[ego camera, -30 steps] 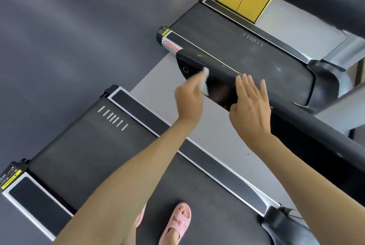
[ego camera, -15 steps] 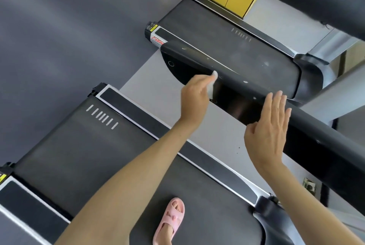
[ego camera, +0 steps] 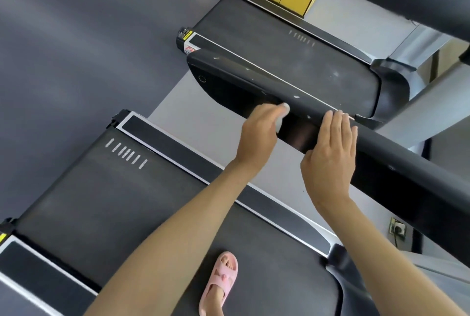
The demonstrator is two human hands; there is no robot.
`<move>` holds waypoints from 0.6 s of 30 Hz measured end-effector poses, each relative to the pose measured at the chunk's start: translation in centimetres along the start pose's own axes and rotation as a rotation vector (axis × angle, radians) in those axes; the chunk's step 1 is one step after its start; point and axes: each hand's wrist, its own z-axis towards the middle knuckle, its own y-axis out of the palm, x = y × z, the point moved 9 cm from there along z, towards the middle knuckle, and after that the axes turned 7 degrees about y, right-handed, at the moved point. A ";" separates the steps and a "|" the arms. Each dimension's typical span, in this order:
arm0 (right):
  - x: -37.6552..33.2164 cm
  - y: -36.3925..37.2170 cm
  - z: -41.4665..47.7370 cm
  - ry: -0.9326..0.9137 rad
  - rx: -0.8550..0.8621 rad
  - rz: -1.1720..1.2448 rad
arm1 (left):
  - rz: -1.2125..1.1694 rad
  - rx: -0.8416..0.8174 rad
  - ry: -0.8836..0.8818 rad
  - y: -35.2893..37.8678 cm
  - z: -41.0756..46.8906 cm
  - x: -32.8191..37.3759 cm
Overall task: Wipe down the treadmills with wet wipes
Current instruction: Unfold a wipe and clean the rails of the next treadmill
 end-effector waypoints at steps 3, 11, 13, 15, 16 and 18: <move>0.0 0.1 0.0 0.002 -0.012 -0.006 | 0.042 0.190 -0.183 -3.3 0.1 -2.6; 0.0 0.2 0.0 0.006 0.032 -0.005 | 0.011 0.347 -0.439 -1.6 0.0 -3.1; 0.1 0.2 -0.1 -0.007 0.041 0.008 | 0.013 0.110 -0.178 0.5 -0.2 -0.6; 0.2 0.1 -0.1 -0.024 0.047 0.010 | 0.067 -0.080 0.075 1.5 -0.8 0.6; 0.2 0.1 -0.1 -0.029 0.044 0.009 | 0.088 -0.055 0.078 0.7 -0.7 0.1; 0.2 0.2 0.0 -0.016 0.039 -0.003 | 0.106 0.186 -0.166 -2.5 -0.2 -2.7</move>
